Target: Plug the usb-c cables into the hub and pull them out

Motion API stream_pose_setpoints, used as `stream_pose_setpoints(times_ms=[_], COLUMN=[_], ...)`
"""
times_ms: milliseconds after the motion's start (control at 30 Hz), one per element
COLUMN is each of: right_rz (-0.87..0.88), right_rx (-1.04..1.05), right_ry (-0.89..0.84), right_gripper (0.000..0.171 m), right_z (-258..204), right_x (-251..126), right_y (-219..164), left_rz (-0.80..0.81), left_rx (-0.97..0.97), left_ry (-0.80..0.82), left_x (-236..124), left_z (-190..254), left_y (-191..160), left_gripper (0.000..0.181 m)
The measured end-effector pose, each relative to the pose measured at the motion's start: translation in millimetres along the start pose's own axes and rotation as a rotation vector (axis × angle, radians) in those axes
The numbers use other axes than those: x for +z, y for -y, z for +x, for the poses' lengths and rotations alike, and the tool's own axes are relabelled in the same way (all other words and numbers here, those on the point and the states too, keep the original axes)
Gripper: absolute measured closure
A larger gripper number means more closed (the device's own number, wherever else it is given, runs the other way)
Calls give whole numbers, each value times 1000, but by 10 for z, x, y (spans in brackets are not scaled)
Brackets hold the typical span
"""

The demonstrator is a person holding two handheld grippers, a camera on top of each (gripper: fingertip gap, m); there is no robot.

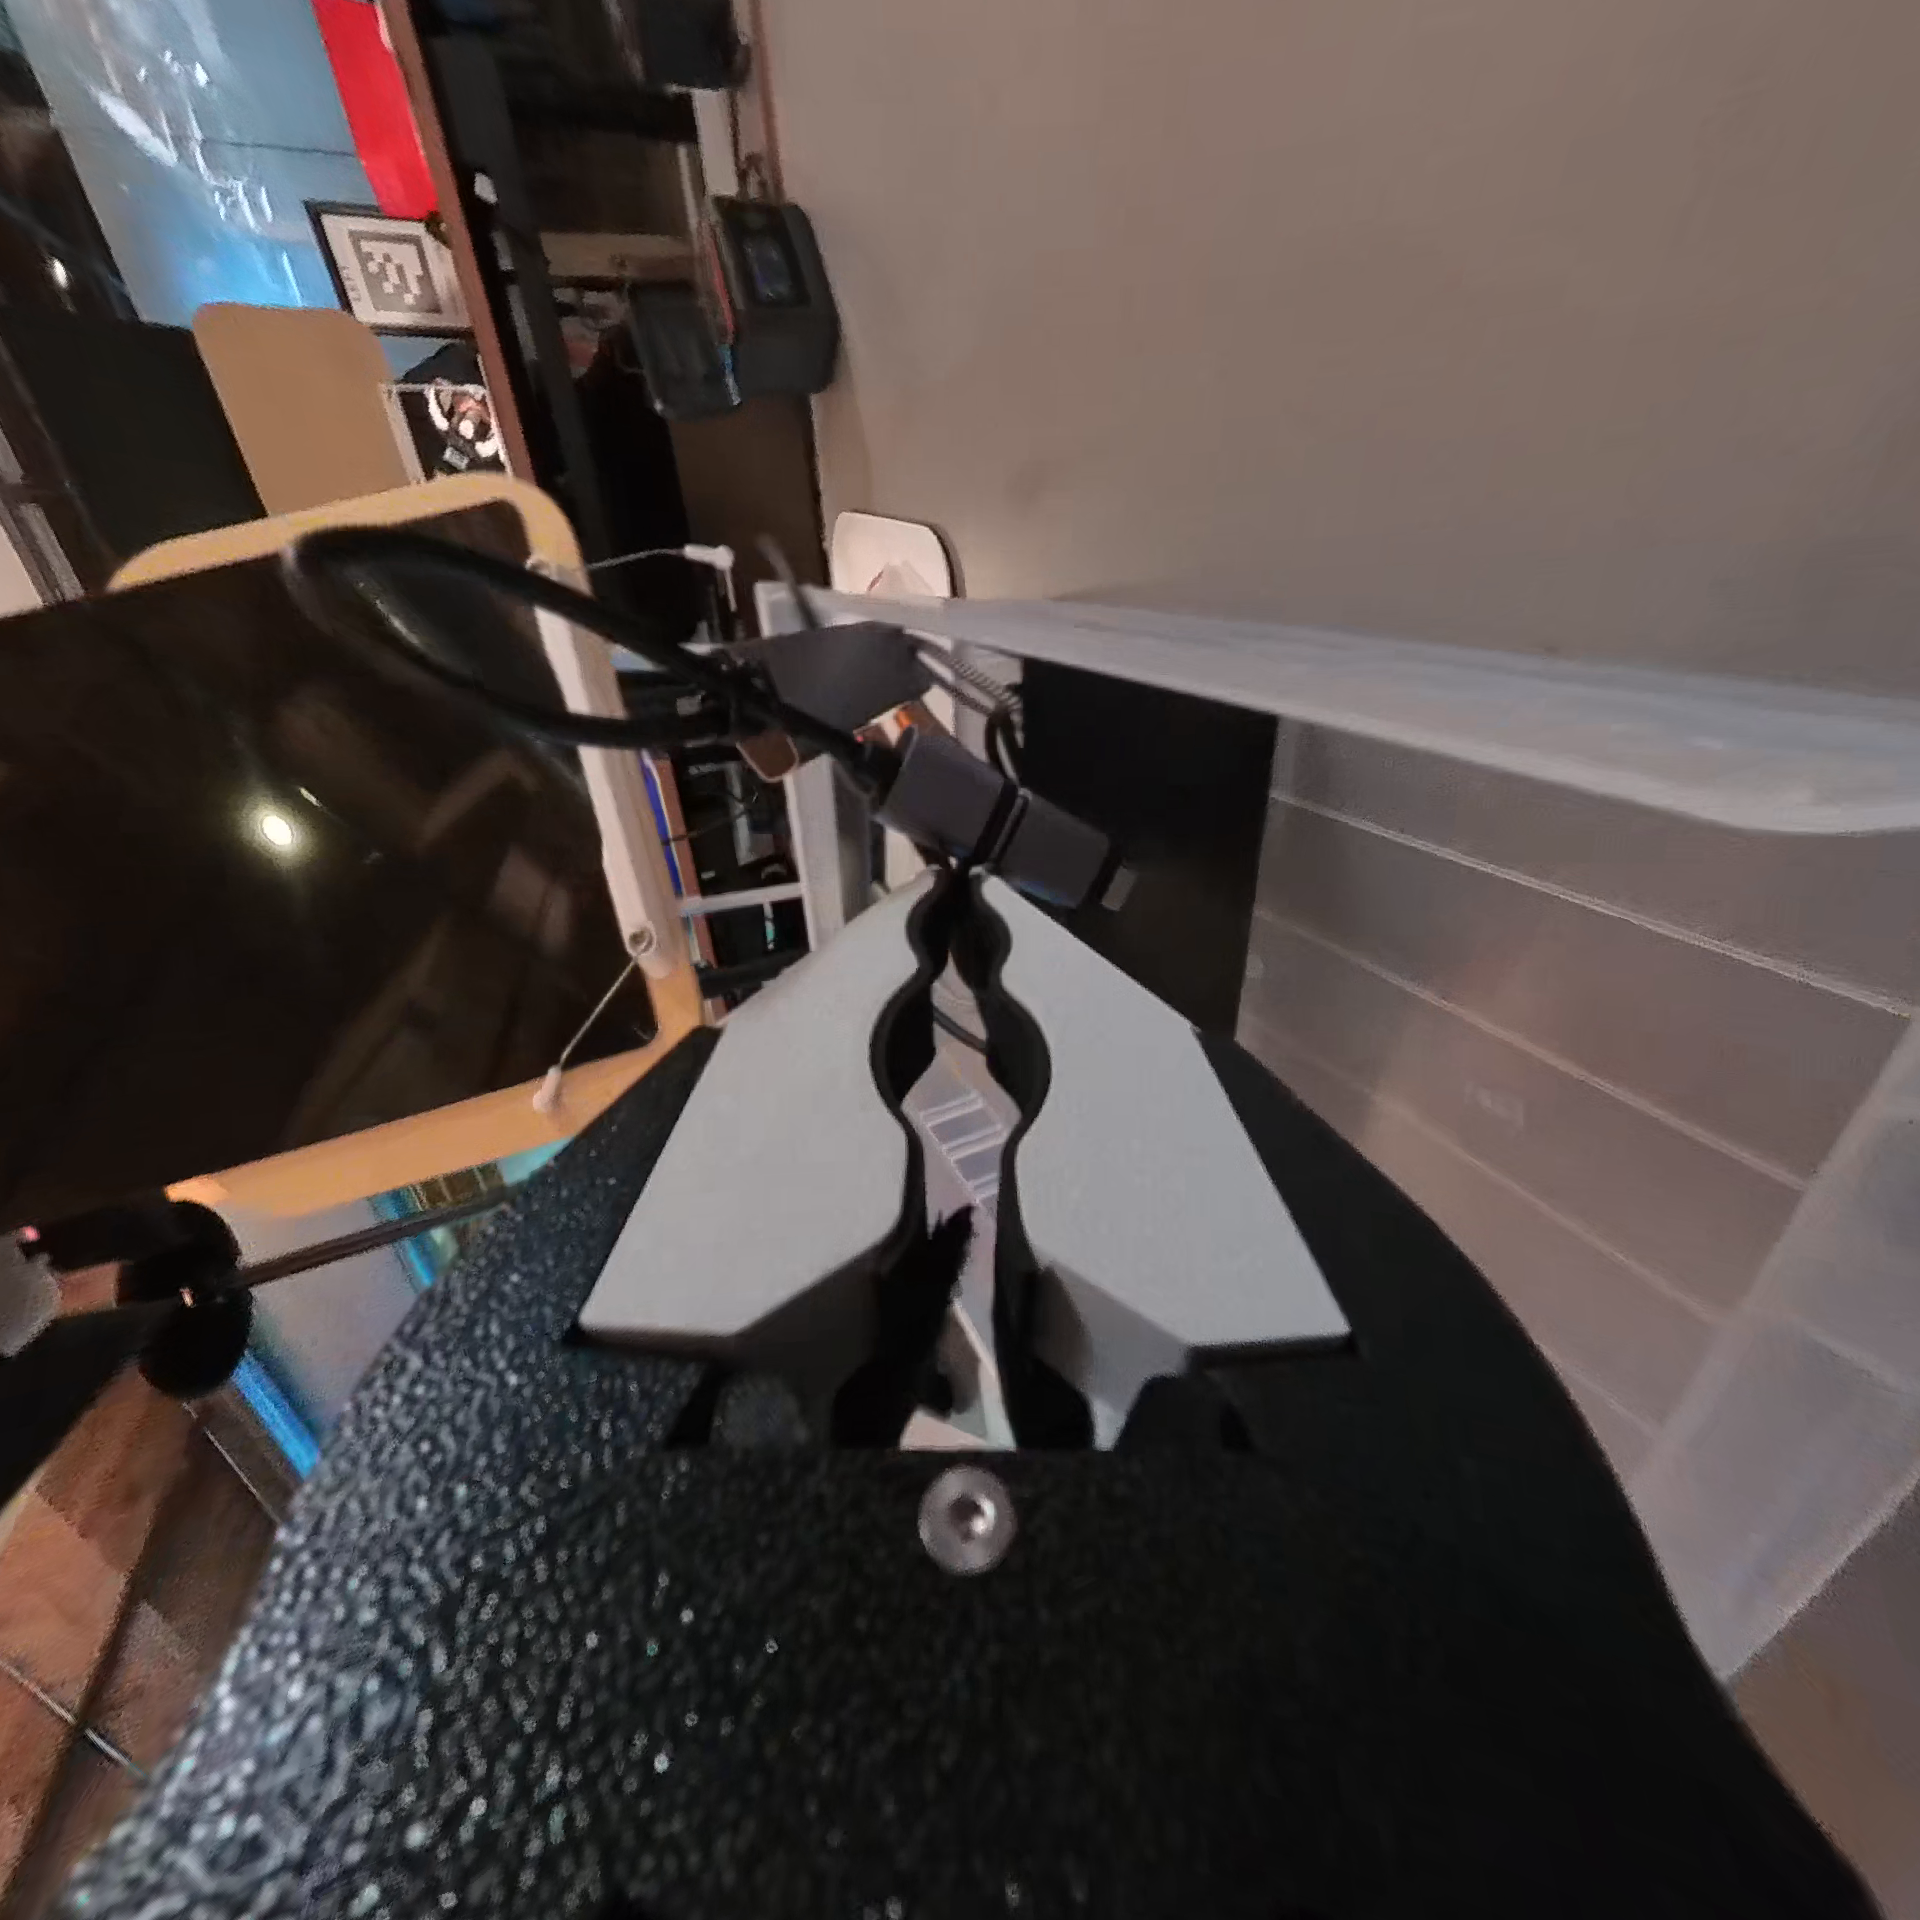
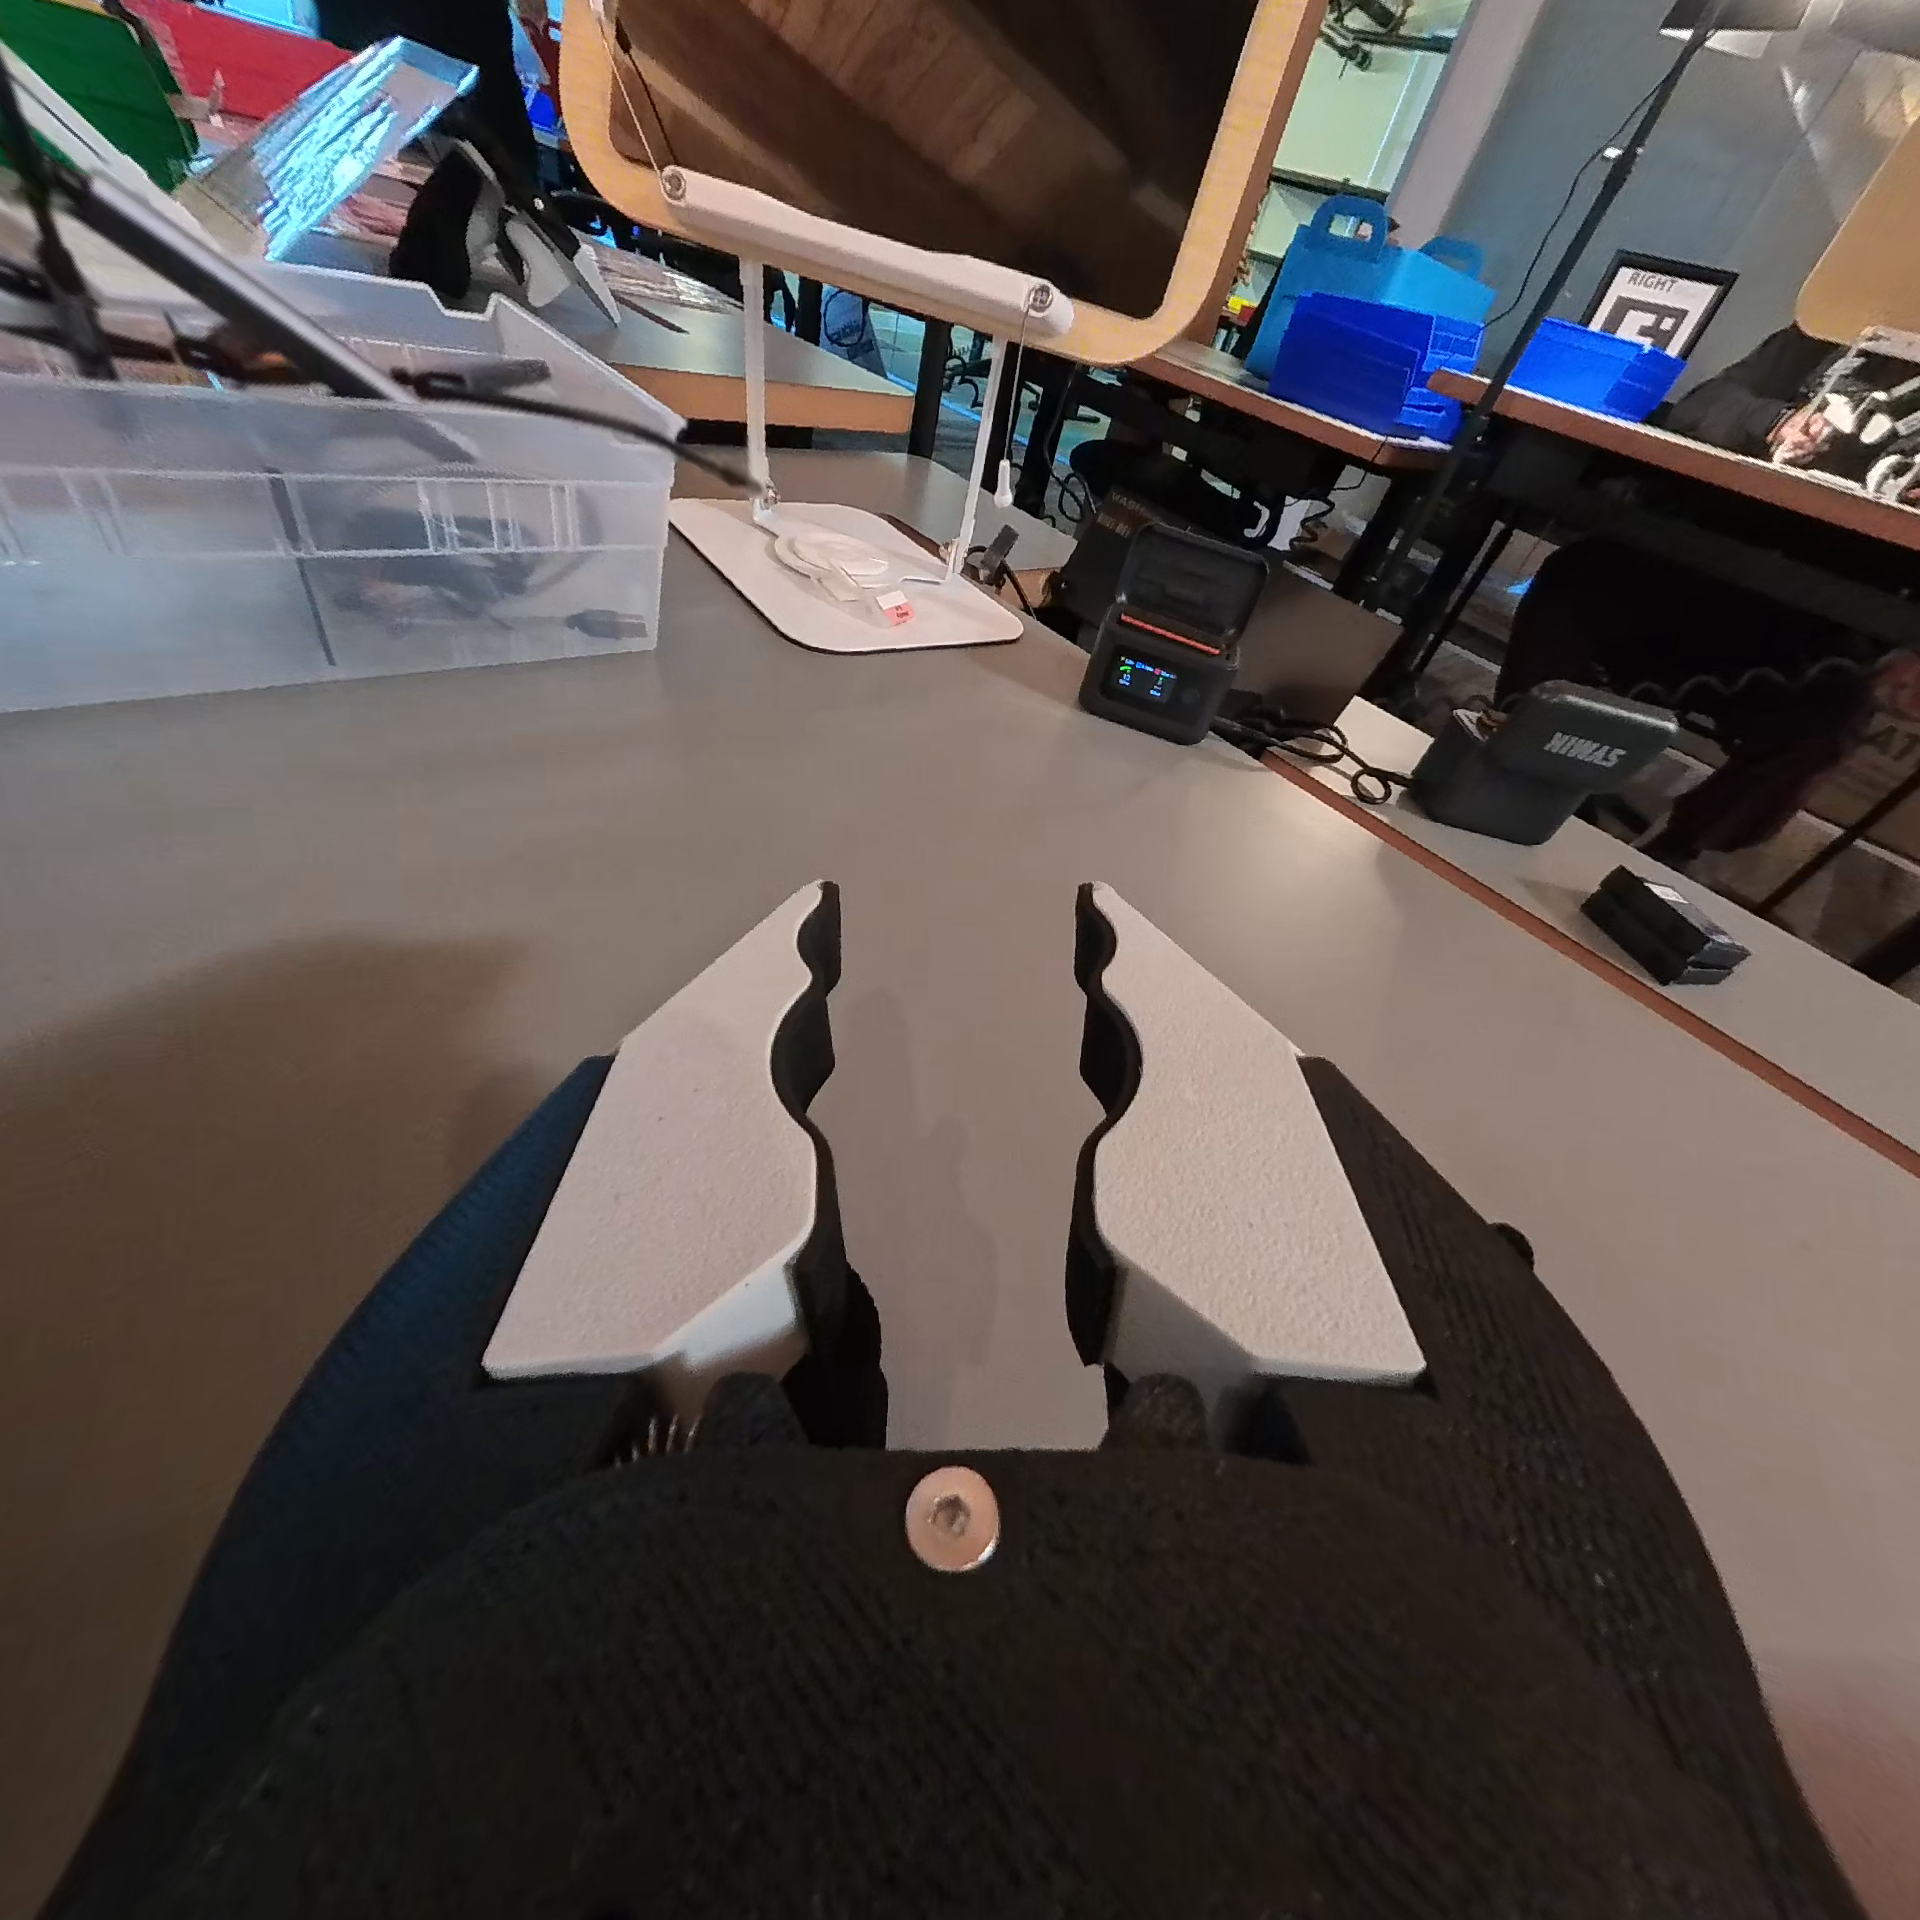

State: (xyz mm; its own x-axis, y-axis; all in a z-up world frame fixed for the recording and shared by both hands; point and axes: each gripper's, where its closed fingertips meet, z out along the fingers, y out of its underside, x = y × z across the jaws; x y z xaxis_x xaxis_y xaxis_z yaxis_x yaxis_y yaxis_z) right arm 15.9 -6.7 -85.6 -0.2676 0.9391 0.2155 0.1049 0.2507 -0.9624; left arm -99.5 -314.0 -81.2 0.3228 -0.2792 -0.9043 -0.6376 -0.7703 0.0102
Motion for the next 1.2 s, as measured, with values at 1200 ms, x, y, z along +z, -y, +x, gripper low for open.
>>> stream_pose_setpoints(times_ms=[1200], right_rz=[19], right_rx=[2], right_ry=[6], right_gripper=[127], right_z=[-11], right_x=[23], right_y=[48], left_rz=[295], left_rx=[-999], left_ry=[387], left_x=[-366], left_z=[-2533], left_y=[-413], left_gripper=[181])
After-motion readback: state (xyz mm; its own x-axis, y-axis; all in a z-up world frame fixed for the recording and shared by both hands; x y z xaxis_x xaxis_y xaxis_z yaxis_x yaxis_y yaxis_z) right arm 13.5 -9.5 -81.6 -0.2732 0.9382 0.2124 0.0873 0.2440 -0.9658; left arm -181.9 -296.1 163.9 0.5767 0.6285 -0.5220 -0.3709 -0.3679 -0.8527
